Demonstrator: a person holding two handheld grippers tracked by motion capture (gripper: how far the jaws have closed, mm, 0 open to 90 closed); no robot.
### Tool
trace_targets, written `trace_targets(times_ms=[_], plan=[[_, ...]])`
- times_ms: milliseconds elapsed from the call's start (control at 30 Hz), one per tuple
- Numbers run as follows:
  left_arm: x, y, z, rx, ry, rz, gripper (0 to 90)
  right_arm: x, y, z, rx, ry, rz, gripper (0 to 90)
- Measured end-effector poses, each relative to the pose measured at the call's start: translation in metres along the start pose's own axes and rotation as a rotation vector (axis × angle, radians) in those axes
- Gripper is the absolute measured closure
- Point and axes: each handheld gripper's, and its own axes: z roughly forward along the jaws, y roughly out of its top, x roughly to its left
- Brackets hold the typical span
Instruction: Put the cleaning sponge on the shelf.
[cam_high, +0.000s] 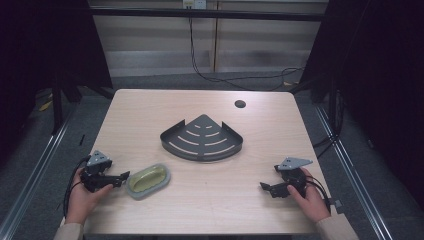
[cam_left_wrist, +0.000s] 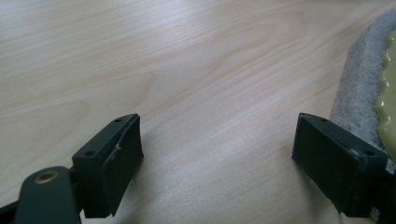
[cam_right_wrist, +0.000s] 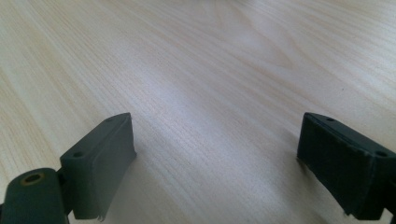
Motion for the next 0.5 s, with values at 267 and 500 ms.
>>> trace_targets(times_ms=[267, 500], plan=[[0.002, 0.005, -0.002, 0.049, -0.008, 0.008, 17.3, 0.0, 0.0, 0.0, 0.0, 0.0, 0.002, 10.5], [0.001, 0.031, -0.015, 0.238, -0.035, 0.056, 22.3, 0.0, 0.0, 0.0, 0.0, 0.0, 0.002, 10.5]])
